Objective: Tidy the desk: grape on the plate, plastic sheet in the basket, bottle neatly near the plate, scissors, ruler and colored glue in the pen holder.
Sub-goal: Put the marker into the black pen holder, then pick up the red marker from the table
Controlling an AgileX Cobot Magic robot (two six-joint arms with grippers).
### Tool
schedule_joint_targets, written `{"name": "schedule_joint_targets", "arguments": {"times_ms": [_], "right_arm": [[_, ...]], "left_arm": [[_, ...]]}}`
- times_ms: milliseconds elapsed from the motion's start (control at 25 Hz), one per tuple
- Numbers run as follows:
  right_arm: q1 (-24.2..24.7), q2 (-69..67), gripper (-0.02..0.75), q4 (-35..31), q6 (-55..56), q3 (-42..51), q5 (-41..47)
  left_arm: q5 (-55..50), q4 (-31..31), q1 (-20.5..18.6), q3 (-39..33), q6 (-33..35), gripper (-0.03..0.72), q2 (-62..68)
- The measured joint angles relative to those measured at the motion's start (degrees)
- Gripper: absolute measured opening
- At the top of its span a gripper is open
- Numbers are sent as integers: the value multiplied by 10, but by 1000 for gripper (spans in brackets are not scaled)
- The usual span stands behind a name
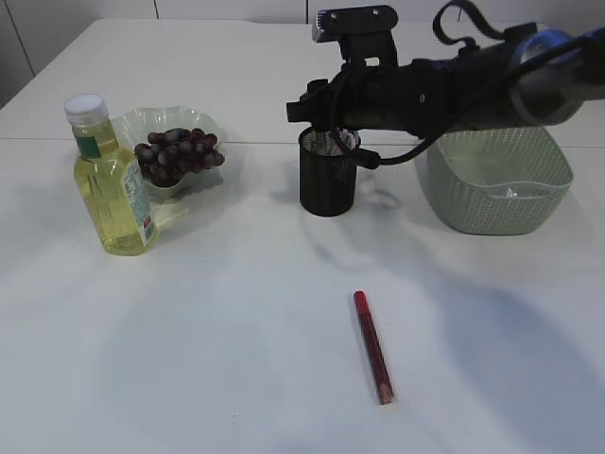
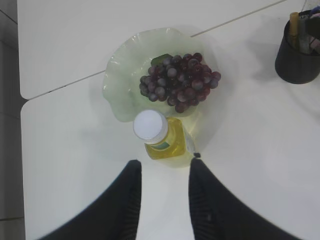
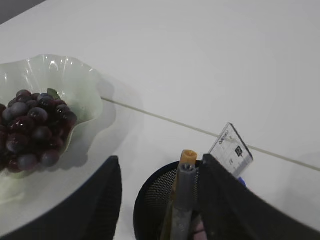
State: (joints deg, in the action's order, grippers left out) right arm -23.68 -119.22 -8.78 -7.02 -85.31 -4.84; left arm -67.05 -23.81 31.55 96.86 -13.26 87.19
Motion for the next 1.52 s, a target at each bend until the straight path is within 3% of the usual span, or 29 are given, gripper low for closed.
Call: {"name": "schedule_joint_targets", "arguments": {"times_ms": [160, 560, 800, 1280, 1520], "right_arm": [[0, 35, 403, -1, 1, -30, 122], [0, 97, 404, -6, 10, -116, 529], [0, 97, 404, -17, 15, -146, 711], [0, 97, 404, -17, 51, -146, 750], [0, 113, 404, -17, 112, -65, 750]], "left_arm": [[0, 0, 0, 0, 0, 239, 0], [0, -2, 0, 0, 0, 239, 0], [-14, 1, 0, 0, 0, 240, 0], [-20, 24, 0, 0, 0, 240, 0], [-33, 29, 0, 0, 0, 240, 0]]}}
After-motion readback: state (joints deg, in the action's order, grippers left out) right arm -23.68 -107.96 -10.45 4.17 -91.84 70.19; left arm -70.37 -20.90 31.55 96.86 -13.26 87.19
